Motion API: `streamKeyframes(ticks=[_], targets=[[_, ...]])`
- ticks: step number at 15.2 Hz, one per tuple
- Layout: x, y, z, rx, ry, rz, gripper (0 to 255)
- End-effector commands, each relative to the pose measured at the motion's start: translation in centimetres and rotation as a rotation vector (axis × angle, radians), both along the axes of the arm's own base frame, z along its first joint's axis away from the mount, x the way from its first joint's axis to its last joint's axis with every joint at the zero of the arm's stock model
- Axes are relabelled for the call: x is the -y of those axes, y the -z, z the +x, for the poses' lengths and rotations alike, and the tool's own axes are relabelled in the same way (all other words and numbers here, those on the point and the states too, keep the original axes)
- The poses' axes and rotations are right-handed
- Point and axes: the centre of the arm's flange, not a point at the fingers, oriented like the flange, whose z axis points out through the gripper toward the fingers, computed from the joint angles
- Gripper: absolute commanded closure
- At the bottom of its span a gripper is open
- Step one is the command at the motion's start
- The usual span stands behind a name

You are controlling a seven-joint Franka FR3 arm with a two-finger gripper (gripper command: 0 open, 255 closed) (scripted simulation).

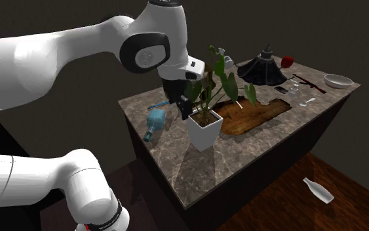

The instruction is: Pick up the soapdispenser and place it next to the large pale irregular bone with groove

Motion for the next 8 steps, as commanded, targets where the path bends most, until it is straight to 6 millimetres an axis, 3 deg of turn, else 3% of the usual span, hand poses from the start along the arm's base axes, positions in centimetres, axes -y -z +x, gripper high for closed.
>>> streamKeyframes(ticks=[1,8], targets=[[0.0,0.0,0.0,0.000,0.000,0.000,0],[-7.1,6.4,-1.2,0.042,-0.075,-0.037,0]])
